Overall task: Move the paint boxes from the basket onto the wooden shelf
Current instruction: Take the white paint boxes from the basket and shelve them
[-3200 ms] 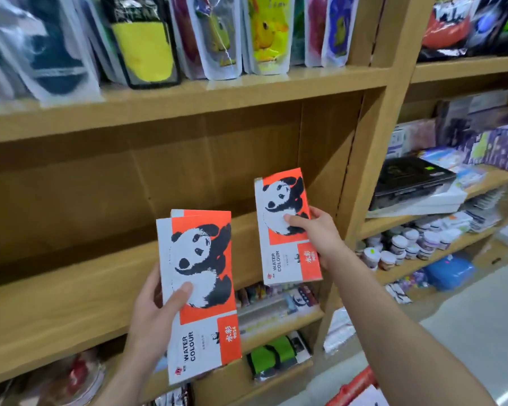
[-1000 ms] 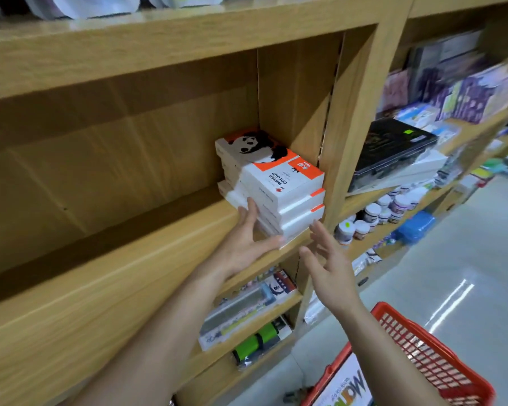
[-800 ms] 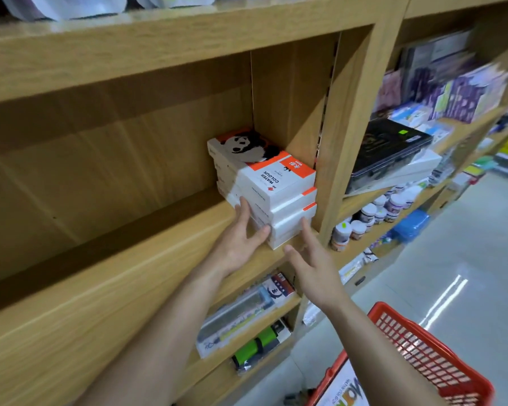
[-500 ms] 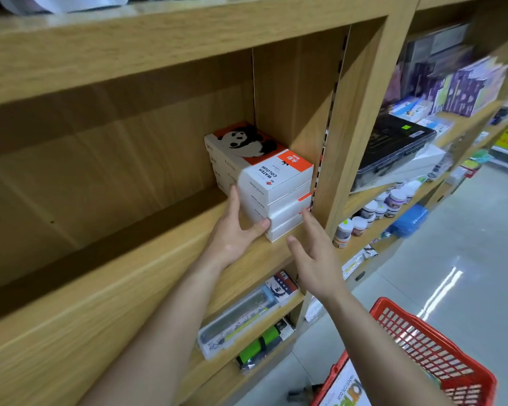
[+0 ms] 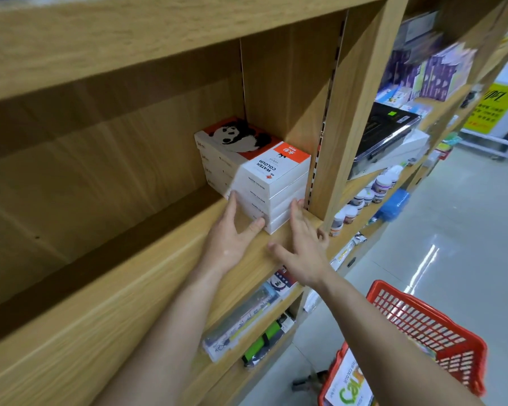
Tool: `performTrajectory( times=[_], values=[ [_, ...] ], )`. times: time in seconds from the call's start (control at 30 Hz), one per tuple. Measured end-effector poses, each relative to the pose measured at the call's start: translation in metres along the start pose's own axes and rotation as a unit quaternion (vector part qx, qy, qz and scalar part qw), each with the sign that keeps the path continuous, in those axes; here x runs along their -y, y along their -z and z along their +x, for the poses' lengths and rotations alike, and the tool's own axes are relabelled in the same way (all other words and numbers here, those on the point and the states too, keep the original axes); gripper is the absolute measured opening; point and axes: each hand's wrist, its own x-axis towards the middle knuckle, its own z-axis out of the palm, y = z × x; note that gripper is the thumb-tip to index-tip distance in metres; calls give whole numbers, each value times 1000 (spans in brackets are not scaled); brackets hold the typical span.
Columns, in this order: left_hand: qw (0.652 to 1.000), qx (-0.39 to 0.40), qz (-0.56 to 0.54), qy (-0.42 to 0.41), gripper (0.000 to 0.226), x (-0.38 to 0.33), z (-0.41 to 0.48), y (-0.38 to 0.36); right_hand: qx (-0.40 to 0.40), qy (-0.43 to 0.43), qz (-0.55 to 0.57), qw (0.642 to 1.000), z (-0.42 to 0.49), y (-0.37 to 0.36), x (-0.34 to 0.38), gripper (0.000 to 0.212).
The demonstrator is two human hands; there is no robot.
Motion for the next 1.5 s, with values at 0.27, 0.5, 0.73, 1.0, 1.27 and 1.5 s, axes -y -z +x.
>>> performTrajectory(
  times=[0.27,0.5,0.73,1.0,1.27,1.5],
  values=[
    [993,3,83,-85,48,-30,-94,-27,10,23,49,998,-50,55,-47,77],
    [981,151,118,-36,38,-14,-134,-168,5,-182,19,983,-160,77,-213,59],
    [937,283,189,82,75,89,-137,-317,93,-361,35,927,-245,7,-362,67],
    [960,233,141,65,54,201,-110,-419,125,-351,-2,928,-210,-108,-471,76],
    [979,171,103,-41,43,230,-119,-446,168,-321,-74,929,-201,-157,-505,88],
    [973,218,68,24,44,227,-116,-441,154,-331,-37,930,-194,-151,-525,92]
  ],
)
